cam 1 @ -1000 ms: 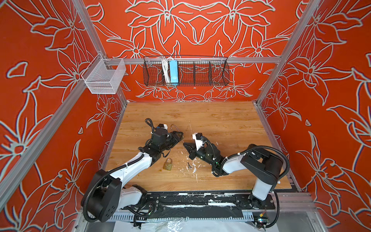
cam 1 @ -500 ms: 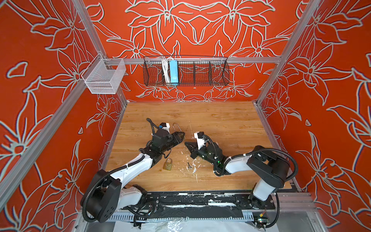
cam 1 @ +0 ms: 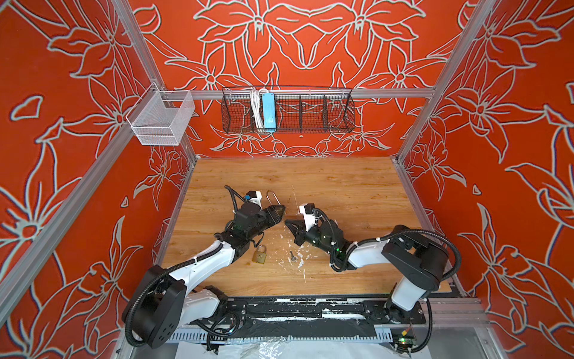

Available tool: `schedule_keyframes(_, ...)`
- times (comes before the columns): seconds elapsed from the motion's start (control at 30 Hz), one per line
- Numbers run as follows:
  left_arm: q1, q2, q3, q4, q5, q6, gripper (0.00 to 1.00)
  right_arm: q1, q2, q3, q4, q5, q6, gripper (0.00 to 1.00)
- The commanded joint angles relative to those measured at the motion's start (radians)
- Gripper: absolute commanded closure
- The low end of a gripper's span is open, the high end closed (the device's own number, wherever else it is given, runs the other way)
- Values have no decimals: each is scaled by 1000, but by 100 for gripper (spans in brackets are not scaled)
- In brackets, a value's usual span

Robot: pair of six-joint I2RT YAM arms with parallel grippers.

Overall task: Unlock with the key
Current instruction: 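Move the padlock toward the right gripper while the right gripper brings the key closer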

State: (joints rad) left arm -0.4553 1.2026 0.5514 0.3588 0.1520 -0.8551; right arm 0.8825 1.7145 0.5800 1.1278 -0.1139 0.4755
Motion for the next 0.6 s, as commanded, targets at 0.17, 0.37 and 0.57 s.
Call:
schedule_keyframes(0.17, -89, -24, 9, -41, 108, 43, 100, -20, -4, 85, 142, 40, 6, 100)
schedule_keyframes(0.37, -112, 17, 36, -64, 91, 59, 100, -34, -79, 108, 56, 15, -3, 100)
schedule_keyframes(0.57, -128, 29, 38, -55, 93, 59, 100, -34, -73, 116, 59, -23, 3, 100)
